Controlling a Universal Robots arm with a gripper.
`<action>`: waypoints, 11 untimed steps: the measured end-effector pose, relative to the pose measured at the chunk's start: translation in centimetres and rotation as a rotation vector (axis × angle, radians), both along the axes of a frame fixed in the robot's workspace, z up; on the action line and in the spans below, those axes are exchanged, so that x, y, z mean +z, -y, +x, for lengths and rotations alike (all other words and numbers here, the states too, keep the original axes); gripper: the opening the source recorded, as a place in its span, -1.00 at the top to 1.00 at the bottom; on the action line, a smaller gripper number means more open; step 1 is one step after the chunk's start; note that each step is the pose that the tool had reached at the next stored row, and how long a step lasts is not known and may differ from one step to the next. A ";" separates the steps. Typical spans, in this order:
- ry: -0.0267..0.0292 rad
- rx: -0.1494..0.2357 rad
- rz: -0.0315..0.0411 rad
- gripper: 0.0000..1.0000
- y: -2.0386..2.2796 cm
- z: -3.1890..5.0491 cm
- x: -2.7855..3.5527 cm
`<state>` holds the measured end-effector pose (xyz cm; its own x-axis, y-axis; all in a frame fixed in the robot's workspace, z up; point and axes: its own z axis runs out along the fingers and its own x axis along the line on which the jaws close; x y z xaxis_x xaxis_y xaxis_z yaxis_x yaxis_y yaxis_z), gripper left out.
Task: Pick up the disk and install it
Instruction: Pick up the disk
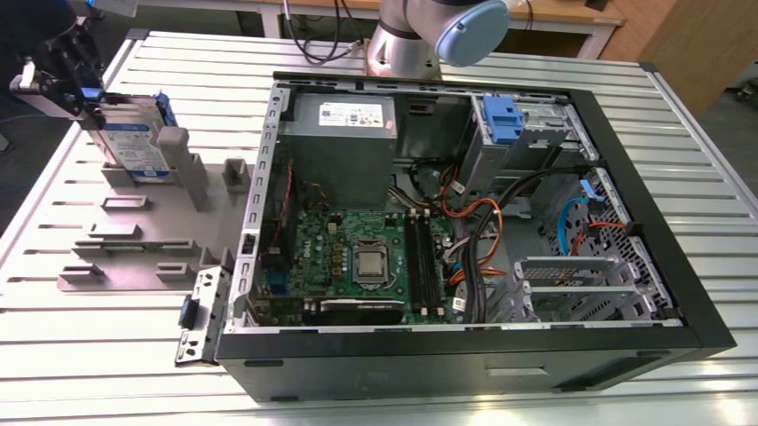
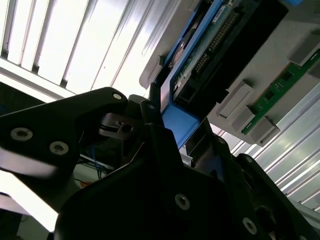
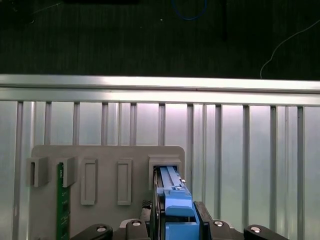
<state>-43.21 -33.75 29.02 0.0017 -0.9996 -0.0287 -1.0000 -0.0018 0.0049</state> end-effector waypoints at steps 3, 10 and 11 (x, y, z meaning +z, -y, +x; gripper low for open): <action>0.0000 0.000 -0.0053 0.10 0.04 0.00 0.00; 0.0001 0.000 -0.0066 0.10 0.14 0.00 -0.02; 0.0001 0.000 -0.0066 0.10 0.15 0.00 -0.02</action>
